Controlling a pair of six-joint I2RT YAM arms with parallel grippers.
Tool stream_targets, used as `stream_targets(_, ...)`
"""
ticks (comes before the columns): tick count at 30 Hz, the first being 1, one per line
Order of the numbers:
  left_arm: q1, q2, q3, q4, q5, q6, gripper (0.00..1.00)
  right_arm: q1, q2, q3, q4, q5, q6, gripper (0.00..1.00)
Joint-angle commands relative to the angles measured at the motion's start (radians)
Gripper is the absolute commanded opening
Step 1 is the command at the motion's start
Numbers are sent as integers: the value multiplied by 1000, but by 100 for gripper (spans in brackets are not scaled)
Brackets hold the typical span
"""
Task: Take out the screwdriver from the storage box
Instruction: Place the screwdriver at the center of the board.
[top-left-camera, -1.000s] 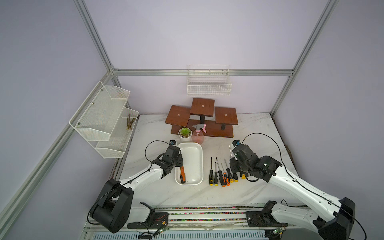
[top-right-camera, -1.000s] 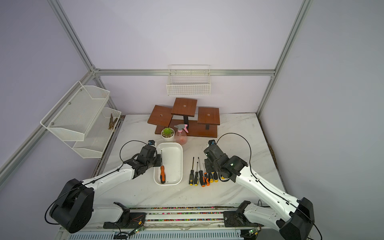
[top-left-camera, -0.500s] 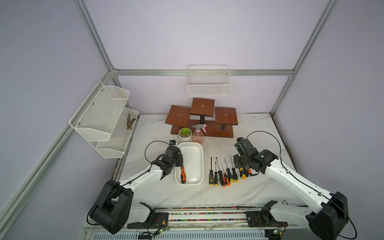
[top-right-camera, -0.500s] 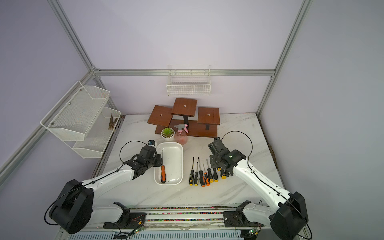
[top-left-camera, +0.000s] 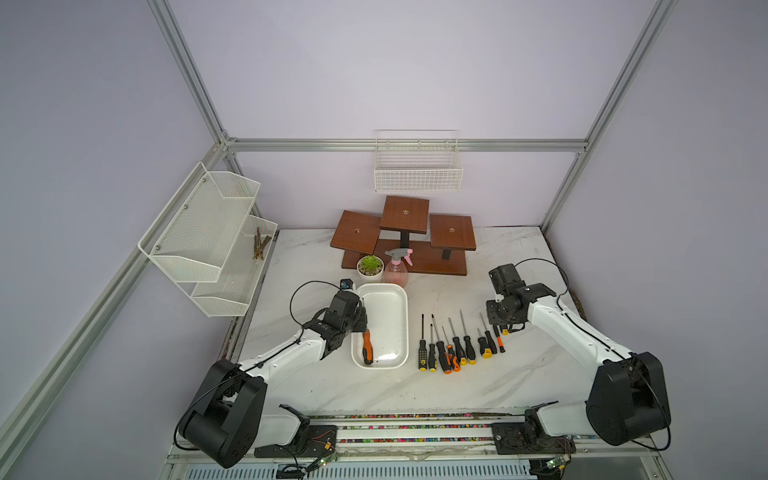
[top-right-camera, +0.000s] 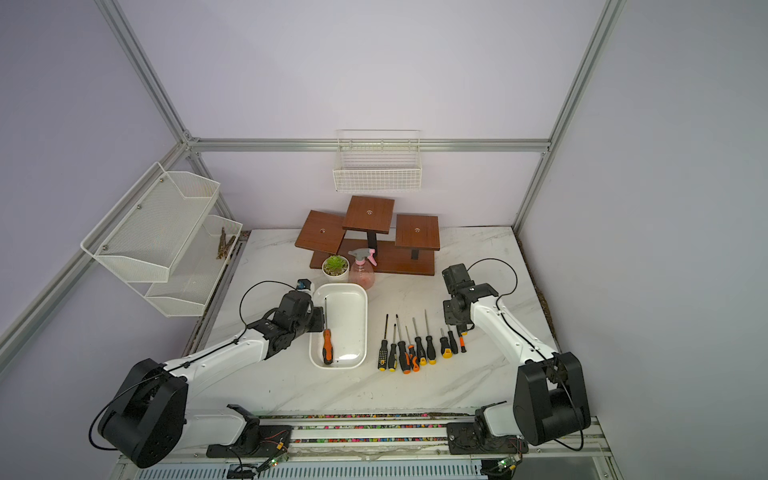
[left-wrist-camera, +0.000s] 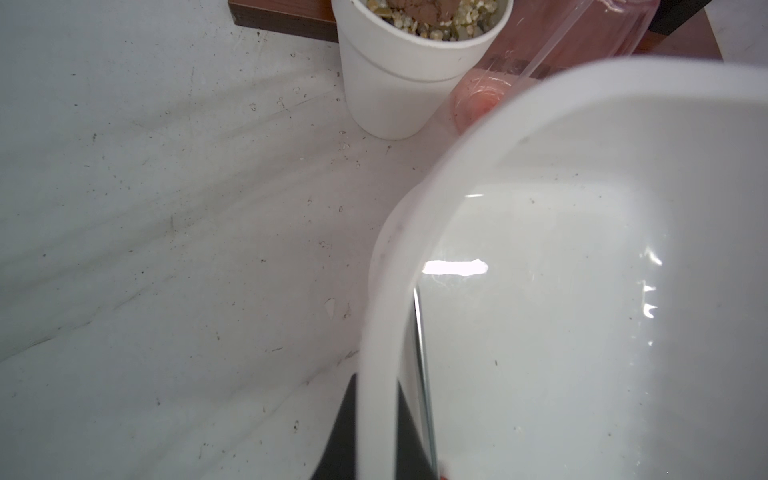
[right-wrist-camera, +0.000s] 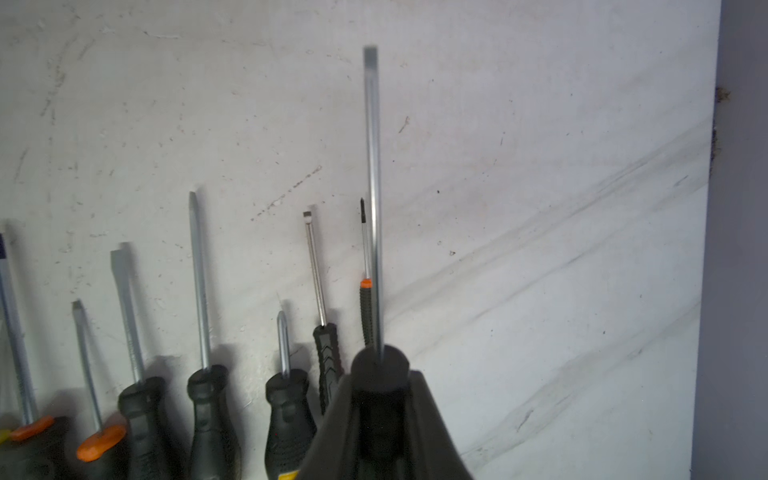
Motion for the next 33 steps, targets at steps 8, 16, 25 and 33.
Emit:
stream_targets(8, 3, -11, 1, 72, 22, 8, 0, -26, 54, -27, 72, 84, -111, 0)
stream_targets(16, 3, -1, 1, 87, 28, 7, 0, -51, 119, -34, 107, 102, -146, 0)
stream_targets(25, 9, 0, 3, 91, 27, 14, 0, -91, 206, -25, 106, 66, -165, 0)
stream_targets(33, 15, -3, 3, 92, 24, 17, 0, -102, 272, -3, 88, 32, -165, 0)
